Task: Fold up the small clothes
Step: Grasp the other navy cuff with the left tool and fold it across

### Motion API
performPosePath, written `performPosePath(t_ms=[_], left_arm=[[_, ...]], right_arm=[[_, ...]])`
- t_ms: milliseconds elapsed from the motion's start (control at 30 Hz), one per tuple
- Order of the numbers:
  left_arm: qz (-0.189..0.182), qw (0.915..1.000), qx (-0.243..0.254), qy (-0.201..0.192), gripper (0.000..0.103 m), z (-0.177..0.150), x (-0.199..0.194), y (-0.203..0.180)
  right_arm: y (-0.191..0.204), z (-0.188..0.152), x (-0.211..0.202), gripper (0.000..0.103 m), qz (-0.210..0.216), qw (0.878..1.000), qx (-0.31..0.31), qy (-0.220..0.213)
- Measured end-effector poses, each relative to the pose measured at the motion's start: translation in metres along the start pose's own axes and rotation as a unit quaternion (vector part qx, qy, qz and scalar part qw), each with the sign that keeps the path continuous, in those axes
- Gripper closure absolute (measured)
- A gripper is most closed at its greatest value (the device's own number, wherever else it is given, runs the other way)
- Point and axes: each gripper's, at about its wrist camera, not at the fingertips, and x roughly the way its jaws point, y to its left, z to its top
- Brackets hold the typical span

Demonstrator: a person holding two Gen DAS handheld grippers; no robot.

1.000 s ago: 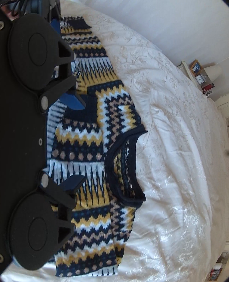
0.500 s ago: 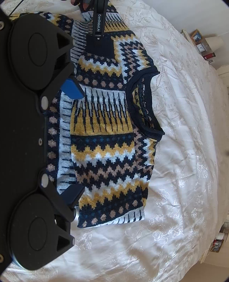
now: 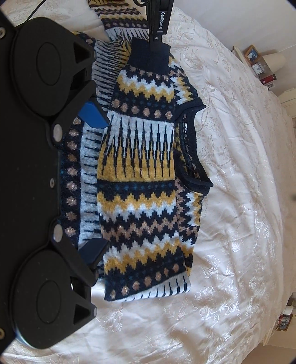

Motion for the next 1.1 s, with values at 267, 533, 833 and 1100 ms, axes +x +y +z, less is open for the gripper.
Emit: performPosePath(t_ms=[267,533,833,1100], left_arm=[[0.012,0.9955,-0.018,0.092,0.091,-0.017,0.058,0.024],[0.048,0.9957,0.003,0.08,0.065,-0.027,0.076,0.016],[0.087,0.9943,-0.03,0.055,0.009,-0.031,0.069,0.038],[-0.049,0.9949,-0.069,0.054,0.009,-0.064,0.02,0.071]], right_arm=[[-0.023,0.025,0.031,0.0,-0.02,1.0,0.006,0.002],[-0.08,0.019,0.083,0.0,-0.089,0.99,0.074,0.085],[-0.085,0.002,0.046,0.0,-0.069,0.99,0.117,0.049],[-0.043,-0.006,0.01,0.0,-0.009,0.997,0.062,0.032]])
